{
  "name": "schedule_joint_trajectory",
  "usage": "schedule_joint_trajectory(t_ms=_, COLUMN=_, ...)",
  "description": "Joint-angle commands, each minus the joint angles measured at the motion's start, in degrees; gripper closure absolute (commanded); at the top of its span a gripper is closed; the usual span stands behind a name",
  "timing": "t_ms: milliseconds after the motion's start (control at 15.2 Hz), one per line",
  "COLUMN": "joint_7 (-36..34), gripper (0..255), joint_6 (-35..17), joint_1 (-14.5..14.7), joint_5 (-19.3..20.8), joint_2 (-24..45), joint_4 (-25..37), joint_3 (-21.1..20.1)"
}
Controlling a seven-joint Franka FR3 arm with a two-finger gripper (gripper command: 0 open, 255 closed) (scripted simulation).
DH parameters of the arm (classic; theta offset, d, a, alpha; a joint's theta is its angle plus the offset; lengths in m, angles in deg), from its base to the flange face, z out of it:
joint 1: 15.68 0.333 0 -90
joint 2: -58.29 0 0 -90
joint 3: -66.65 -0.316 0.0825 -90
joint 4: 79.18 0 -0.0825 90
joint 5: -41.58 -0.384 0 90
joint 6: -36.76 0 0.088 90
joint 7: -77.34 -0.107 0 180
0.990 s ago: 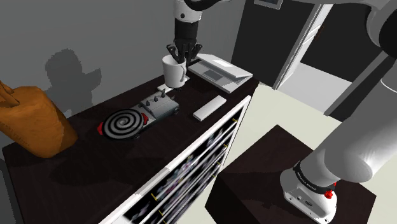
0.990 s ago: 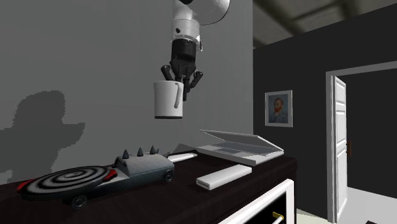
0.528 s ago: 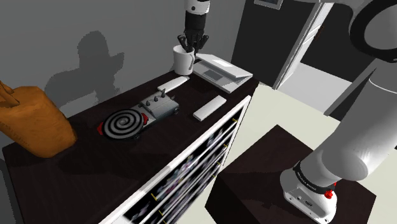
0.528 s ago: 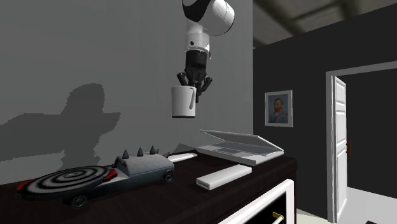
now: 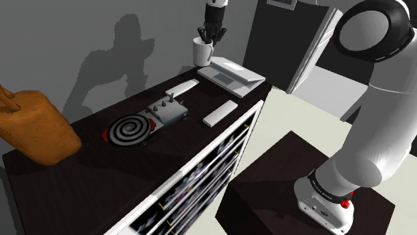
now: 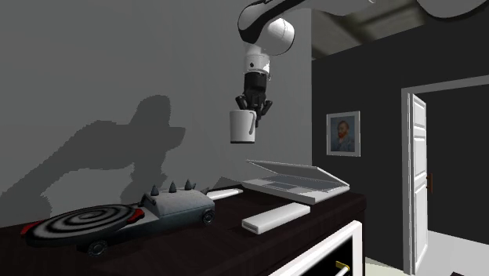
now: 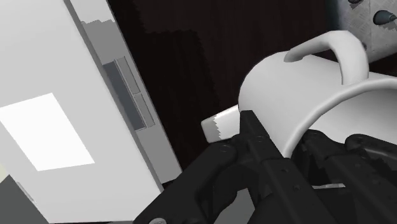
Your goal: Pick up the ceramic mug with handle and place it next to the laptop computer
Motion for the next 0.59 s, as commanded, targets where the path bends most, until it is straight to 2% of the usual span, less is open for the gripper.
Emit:
schedule_joint_trajectory(t_ms=0, joint_7=1.95, gripper=255, joint_6=1.66, joint_1=-1.01, joint_5=0.32, joint_2=3.4, joint_4=4.98, joint_3=0.69)
schedule_joint_trajectory(t_ms=66, joint_7=2.52, gripper=255, joint_6=2.35, joint_1=-1.31, joint_5=0.42, joint_2=4.58, joint_4=6.82, joint_3=0.88)
schedule_joint_trajectory(t_ms=528, joint_7=2.77, gripper=255, joint_6=-3.62, joint_1=-1.68, joint_5=0.25, joint_2=3.56, joint_4=-0.18, joint_3=0.91)
